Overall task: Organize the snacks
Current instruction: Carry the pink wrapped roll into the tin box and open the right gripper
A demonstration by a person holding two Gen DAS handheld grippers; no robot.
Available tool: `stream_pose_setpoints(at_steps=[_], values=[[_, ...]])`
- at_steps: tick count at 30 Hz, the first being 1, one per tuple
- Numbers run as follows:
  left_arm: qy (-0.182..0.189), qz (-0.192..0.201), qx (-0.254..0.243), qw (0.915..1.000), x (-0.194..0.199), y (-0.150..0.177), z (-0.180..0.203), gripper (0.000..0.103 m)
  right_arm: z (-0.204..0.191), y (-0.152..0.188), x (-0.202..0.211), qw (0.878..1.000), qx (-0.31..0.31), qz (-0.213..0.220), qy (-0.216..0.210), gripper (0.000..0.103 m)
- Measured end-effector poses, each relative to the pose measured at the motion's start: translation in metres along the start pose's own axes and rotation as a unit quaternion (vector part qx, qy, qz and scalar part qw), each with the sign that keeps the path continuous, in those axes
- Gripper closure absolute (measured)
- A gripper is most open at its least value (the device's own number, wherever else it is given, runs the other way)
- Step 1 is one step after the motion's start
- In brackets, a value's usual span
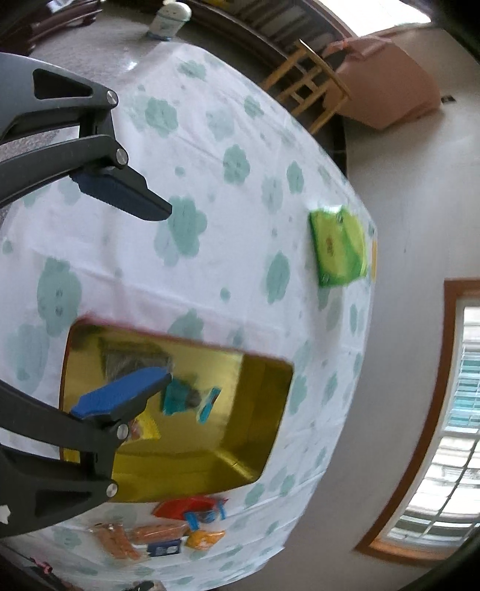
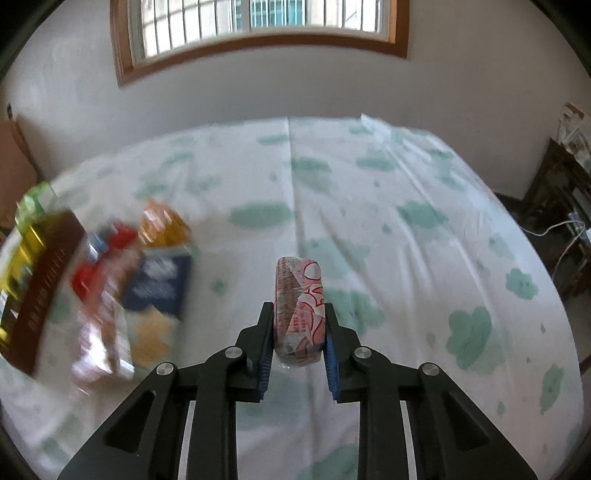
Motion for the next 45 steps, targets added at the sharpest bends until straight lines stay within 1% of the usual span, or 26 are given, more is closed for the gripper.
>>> stream_pose_setpoints(at_steps=[1, 3, 5, 8, 9, 12, 16, 19, 22, 25, 32, 36, 40, 45], values=[[-0.004, 0.004, 0.009, 0.9999, 0.003, -0.001, -0.008, 0.022, -0.009, -0.008, 0.007, 1.000, 0.005, 0.009, -0.008, 0.078], [-0.010, 0.006, 0.025, 0.9996, 0.005, 0.001, -0.021, 0.019, -0.036, -0.018, 0.015, 0.999, 0.018, 0.015, -0.039, 0.078], [-0.020, 0.002, 0.039, 0.9990, 0.005, 0.007, -0.034, 0.019, -0.074, -0.021, 0.022, 0.996, 0.049, 0.017, -0.067, 0.078], [-0.032, -0.010, 0.052, 0.9981, 0.002, 0.019, -0.051, 0.019, -0.132, -0.014, 0.027, 0.989, 0.088, 0.013, -0.120, 0.078], [-0.040, -0.014, 0.055, 0.9976, 0.001, 0.022, -0.057, 0.019, -0.156, -0.010, 0.028, 0.984, 0.101, 0.007, -0.143, 0.078], [-0.055, -0.017, 0.058, 0.9966, 0.000, 0.029, -0.071, 0.019, -0.206, 0.001, 0.030, 0.973, 0.127, -0.006, -0.190, 0.078], [-0.072, -0.016, 0.066, 0.9951, 0.002, 0.033, -0.086, 0.018, -0.258, 0.012, 0.034, 0.961, 0.161, -0.013, -0.224, 0.078], [-0.076, -0.019, 0.071, 0.9945, 0.001, 0.038, -0.094, 0.018, -0.283, 0.019, 0.037, 0.954, 0.183, -0.015, -0.235, 0.078], [-0.077, -0.024, 0.077, 0.9938, -0.001, 0.042, -0.099, 0.018, -0.302, 0.028, 0.035, 0.949, 0.204, -0.024, -0.238, 0.078], [-0.078, -0.029, 0.079, 0.9934, -0.003, 0.046, -0.103, 0.018, -0.325, 0.035, 0.029, 0.948, 0.216, -0.035, -0.231, 0.078], [-0.080, -0.032, 0.079, 0.9931, -0.003, 0.052, -0.110, 0.018, -0.352, 0.046, 0.013, 0.945, 0.232, -0.047, -0.224, 0.078], [-0.076, -0.034, 0.076, 0.9937, -0.004, 0.055, -0.108, 0.018, -0.358, 0.050, 0.007, 0.944, 0.236, -0.051, -0.223, 0.078], [-0.070, -0.032, 0.072, 0.9944, -0.001, 0.055, -0.103, 0.018, -0.361, 0.053, 0.005, 0.943, 0.233, -0.056, -0.231, 0.077], [-0.064, -0.029, 0.066, 0.9953, 0.000, 0.054, -0.094, 0.018, -0.358, 0.046, 0.013, 0.943, 0.225, -0.045, -0.241, 0.077]])
Point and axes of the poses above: each gripper's, at about its wrist camera, not at the fingertips, and x roughly against the way its jaws point, z to its right, y to its underside, the point moved 9 cm from there along -x, roughly the way its jaws point, and after that the axes turned 2 degrees about z, right-handed, at the moved point
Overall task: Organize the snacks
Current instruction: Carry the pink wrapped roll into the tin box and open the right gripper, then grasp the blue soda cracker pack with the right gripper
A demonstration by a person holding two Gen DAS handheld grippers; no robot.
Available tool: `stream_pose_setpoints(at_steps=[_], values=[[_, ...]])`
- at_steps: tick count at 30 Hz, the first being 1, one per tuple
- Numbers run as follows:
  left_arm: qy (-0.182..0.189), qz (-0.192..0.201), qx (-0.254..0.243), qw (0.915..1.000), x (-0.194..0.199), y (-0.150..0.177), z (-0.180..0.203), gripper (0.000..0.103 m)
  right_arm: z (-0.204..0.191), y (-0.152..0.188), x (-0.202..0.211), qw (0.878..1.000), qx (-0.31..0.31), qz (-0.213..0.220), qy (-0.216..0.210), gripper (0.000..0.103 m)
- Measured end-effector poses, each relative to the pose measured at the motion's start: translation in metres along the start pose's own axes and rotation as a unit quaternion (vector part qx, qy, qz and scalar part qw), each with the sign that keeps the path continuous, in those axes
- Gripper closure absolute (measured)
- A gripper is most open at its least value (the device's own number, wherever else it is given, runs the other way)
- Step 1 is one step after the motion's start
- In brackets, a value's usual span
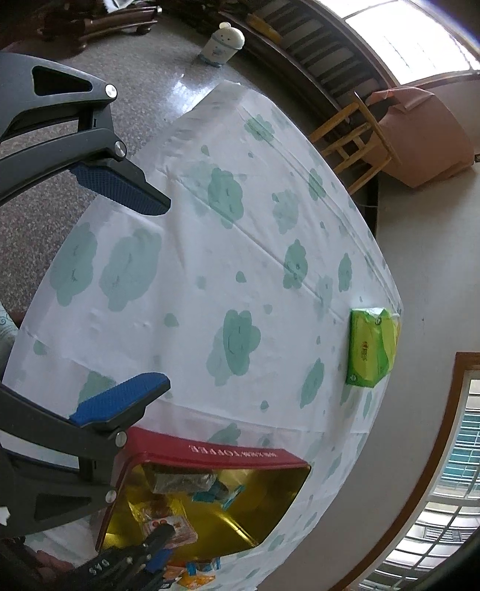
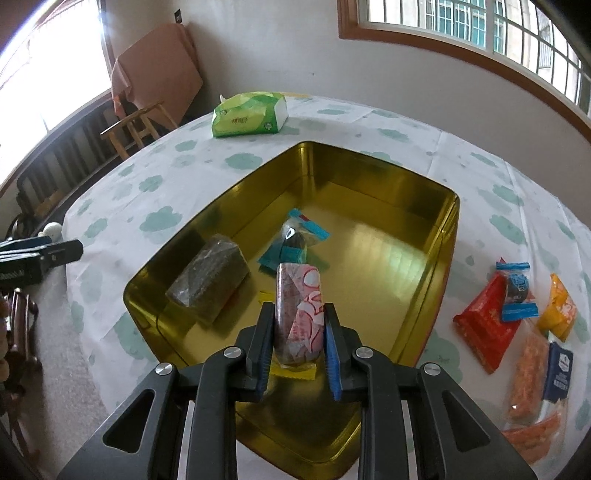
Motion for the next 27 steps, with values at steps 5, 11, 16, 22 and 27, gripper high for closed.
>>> stream_pose_setpoints(at_steps=[5, 11, 16, 22, 27], values=[[0.018, 0.011, -0.018, 0.9996, 0.005, -0.001, 0.021, 0.018, 0.021, -0.007, 0.032, 0.999, -0.019, 0.032, 0.002, 0.068], [0.046, 0.030, -0.053, 0.9971, 0.019, -0.003, 0.056, 0.018, 0.097, 0.009, 0.070, 0.995, -0.058, 0.040, 0.074, 0.060], [0.073, 0.049, -0.095, 0.9915, 0.035, -0.002, 0.095, 0.017, 0.188, 0.035, 0.086, 0.981, -0.123, -0.002, 0.150, 0.060], [0.100, 0.059, -0.145, 0.9826, 0.050, 0.004, 0.140, 0.017, 0.238, 0.059, 0.078, 0.971, -0.145, -0.080, 0.173, 0.051], [0.120, 0.064, -0.183, 0.9737, 0.060, 0.011, 0.176, 0.016, 0.246, 0.067, 0.061, 0.968, -0.160, -0.110, 0.157, 0.048]])
Point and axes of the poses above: each gripper's, at about its wrist camera, not at the fingertips, and x roughly against the way its jaws point, z to its right, y to its underside, the point moved 9 cm from there along -x, roughly the way its jaws point, and after that the axes turned 2 degrees about z, right-handed, at the moved point
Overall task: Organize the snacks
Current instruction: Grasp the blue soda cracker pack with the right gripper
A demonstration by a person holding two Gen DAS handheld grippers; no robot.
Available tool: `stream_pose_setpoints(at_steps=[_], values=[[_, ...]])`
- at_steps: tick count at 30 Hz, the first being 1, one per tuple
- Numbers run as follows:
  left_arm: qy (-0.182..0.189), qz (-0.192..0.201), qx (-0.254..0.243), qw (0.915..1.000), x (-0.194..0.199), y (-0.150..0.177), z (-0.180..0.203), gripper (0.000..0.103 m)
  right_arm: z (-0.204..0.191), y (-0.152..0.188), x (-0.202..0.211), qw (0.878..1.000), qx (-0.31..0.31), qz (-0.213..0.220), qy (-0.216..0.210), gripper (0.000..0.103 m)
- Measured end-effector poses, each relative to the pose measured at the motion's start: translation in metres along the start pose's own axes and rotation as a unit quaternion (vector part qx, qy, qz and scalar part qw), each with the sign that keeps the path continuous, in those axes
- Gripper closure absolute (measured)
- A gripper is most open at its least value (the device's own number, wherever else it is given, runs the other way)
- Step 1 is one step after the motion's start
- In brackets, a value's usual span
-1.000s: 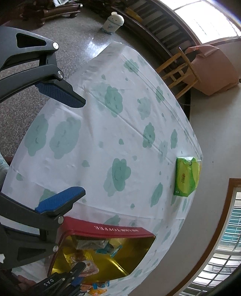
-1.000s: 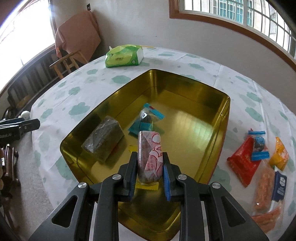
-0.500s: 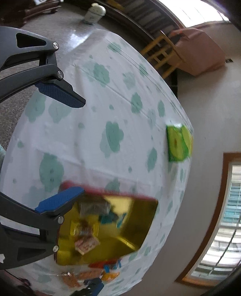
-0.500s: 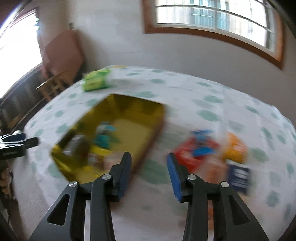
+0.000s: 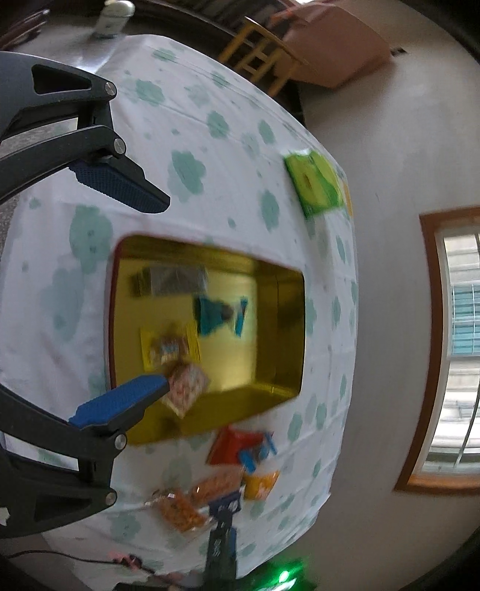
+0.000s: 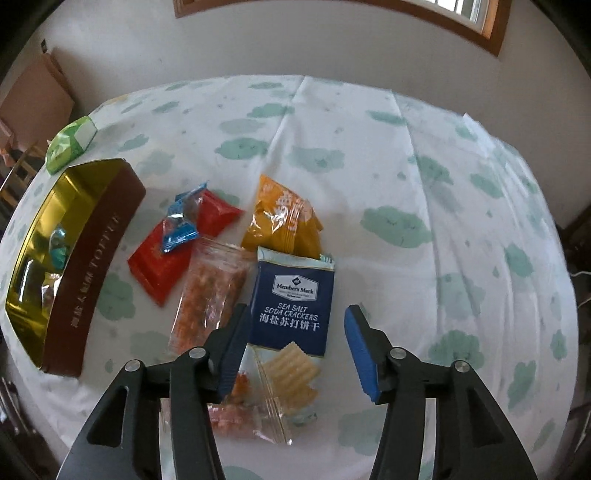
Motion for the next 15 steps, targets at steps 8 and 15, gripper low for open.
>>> stream_pose_setpoints(at_steps=[8, 15], values=[[0.024, -0.002, -0.050, 0.9985, -0.006, -0.004, 0.049, 0.015, -0.004, 0.004, -0.025, 0.999, -0.010, -0.033, 0.008, 0.048], [0.043, -0.004, -0.087, 0.9953, -0.012, -0.006, 0.087, 0.015, 0.006, 0.004, -0.031, 0.999, -0.017, -0.030, -0.002, 0.051]])
Point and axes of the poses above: each gripper's, at about its wrist camera, not at the fingertips, and x roughly against the way its jaws point, z to its right, y to its underside, the point moved 9 cm from there along -x, roughly the way its jaws point, and after that the axes turned 2 degrees about z, right-handed, at the moved point
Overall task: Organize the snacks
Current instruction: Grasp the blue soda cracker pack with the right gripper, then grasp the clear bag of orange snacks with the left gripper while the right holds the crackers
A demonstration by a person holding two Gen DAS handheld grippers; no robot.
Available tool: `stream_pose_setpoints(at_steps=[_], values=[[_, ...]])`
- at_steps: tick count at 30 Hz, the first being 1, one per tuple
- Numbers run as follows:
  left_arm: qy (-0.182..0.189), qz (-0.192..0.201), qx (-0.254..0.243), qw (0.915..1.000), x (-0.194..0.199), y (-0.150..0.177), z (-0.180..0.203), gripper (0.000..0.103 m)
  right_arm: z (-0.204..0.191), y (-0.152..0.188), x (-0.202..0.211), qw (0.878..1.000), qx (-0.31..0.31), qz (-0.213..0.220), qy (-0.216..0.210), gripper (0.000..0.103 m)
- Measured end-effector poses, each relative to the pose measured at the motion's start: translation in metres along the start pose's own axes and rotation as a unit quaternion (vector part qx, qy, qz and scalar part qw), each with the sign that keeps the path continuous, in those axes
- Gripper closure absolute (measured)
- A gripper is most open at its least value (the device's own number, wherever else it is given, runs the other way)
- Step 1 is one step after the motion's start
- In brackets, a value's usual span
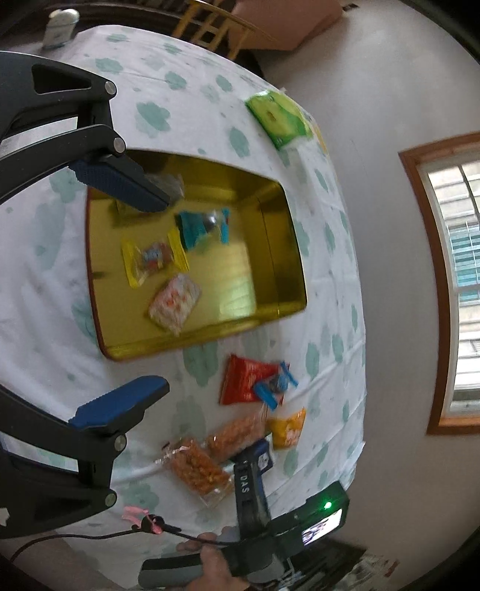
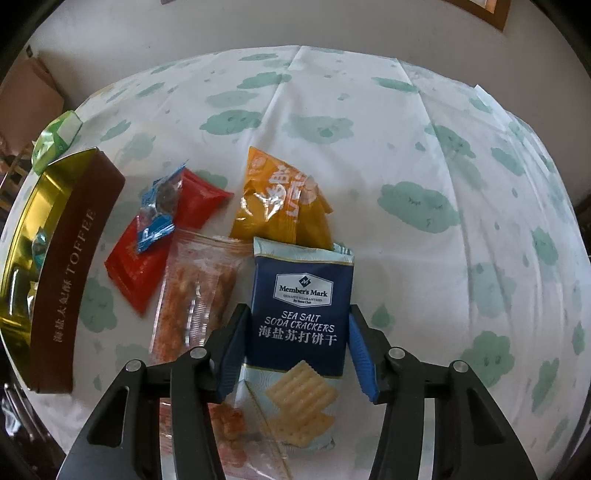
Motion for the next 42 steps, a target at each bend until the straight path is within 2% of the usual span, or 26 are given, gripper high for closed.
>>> stream_pose_setpoints(at_steps=[8, 16, 23, 32, 40, 42], values=[[0.034, 0.003, -0.061, 0.9975, -0.012, -0.011, 0.053, 0.015, 0.061, 0.006, 0.004, 0.999, -0.028, 0.019, 0.028, 0.051], [0.080, -0.006, -0.117, 0.9898, -0.033, -0.014, 0.108, 0.015, 0.104, 0.045, 0.023, 0.996, -0.056, 0.051, 0.048, 0.051], [0.104, -0.004, -0.163, 0.9812, -0.046, -0.011, 0.146, 0.015, 0.128, 0.077, 0.041, 0.991, -0.073, 0.091, 0.062, 0.051], [0.120, -0.018, -0.195, 0.9733, -0.063, -0.008, 0.171, 0.015, 0.135, 0.092, 0.049, 0.988, -0.076, 0.116, 0.067, 0.051], [0.122, -0.034, -0.205, 0.9705, -0.073, -0.004, 0.181, 0.015, 0.135, 0.097, 0.052, 0.985, -0.079, 0.141, 0.068, 0.051], [0.126, -0.038, -0.204, 0.9701, -0.075, -0.004, 0.183, 0.021, 0.135, 0.097, 0.052, 0.984, -0.079, 0.144, 0.068, 0.050]])
Point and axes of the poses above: each gripper's, at about its wrist camera, not at the fingertips, and x roughly against the way its jaws point, z to its right, y to its underside, the point moved 9 cm from there along -x, roughly the way its jaws point, and after that the axes turned 2 degrees about z, right-handed, at the moved point
